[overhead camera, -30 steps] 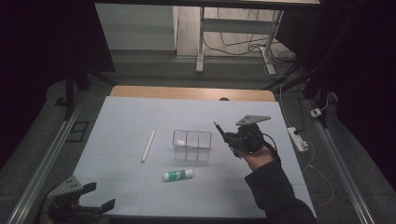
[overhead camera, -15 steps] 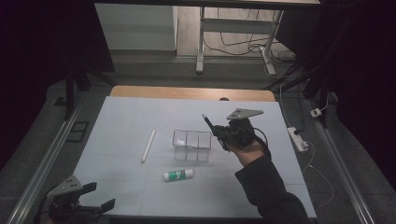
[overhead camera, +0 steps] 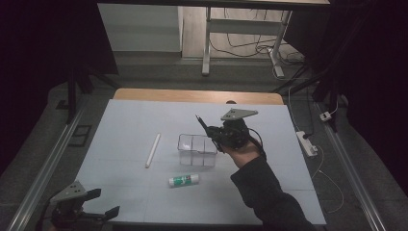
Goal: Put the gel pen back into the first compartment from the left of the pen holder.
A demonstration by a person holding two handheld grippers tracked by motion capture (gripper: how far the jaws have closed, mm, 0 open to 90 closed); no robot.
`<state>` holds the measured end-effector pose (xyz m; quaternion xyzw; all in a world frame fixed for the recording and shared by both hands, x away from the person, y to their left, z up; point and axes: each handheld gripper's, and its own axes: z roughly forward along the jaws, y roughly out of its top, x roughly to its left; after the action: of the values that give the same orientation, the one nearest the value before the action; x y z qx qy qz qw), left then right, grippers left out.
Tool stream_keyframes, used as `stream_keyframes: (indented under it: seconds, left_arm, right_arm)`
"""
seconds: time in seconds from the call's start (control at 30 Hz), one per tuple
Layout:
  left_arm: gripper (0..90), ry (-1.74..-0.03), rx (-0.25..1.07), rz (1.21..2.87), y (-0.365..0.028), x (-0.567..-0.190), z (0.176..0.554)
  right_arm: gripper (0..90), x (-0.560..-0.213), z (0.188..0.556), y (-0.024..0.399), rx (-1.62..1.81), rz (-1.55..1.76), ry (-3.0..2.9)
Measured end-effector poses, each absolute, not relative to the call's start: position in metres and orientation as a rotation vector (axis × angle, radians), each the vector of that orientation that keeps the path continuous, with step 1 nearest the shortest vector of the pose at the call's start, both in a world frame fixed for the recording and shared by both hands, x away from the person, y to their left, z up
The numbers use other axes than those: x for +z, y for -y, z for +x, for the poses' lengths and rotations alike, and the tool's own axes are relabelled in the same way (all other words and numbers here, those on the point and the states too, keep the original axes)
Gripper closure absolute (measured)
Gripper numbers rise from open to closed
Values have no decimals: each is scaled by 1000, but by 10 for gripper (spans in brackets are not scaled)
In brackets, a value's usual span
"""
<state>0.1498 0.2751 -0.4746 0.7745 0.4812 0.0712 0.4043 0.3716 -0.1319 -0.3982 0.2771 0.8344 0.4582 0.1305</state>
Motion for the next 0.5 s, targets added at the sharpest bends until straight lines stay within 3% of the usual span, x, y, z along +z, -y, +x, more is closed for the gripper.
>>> stream_keyframes:
  seconds: [0.5]
  left_arm:
    - [36,-1203,179,1960,-275,-474,149]
  right_arm:
    - [793,-405,381,106,1385,779,-2434]
